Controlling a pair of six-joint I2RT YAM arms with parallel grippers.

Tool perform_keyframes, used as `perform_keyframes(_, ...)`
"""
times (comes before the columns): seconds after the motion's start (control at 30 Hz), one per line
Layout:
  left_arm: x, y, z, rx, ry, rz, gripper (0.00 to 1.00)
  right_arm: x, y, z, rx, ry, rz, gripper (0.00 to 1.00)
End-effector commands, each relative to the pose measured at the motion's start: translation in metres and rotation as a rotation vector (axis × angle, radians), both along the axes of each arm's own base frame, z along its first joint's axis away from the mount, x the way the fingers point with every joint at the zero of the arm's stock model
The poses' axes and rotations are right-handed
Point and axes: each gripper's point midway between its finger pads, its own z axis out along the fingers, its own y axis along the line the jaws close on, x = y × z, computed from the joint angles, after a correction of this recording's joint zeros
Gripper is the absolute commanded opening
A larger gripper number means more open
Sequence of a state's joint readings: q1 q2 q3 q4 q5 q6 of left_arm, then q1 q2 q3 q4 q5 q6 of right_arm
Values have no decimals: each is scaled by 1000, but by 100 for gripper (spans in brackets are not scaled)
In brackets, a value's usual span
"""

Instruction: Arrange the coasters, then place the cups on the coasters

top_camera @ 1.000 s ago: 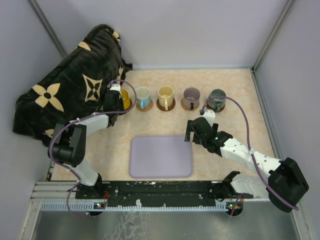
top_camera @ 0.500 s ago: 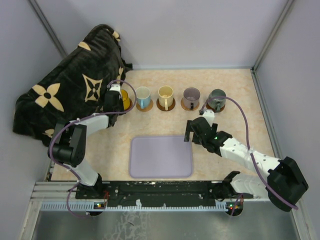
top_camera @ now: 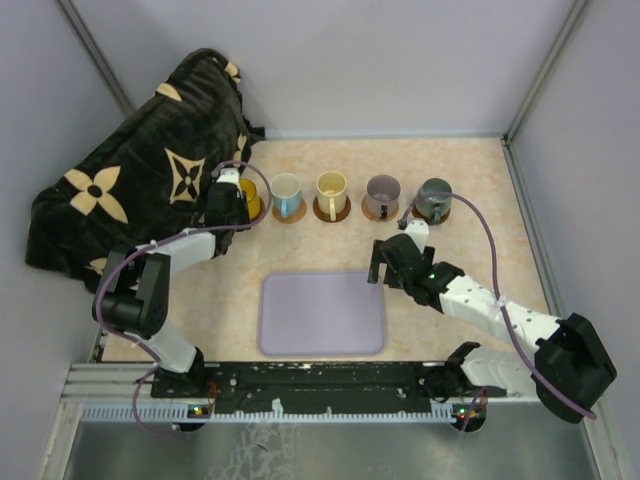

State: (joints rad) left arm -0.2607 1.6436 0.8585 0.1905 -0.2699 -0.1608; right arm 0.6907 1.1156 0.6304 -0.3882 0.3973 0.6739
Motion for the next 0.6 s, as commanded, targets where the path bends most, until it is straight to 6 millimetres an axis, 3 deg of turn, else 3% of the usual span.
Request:
perform_keyframes(0.0,-3,5,10,-10,-22,20,46,13,7,15,42,-49,-16,96)
perform_keyframes(0.57,-6,12,13,10,-17,51,46,13,7,15,44,-46,-14,96)
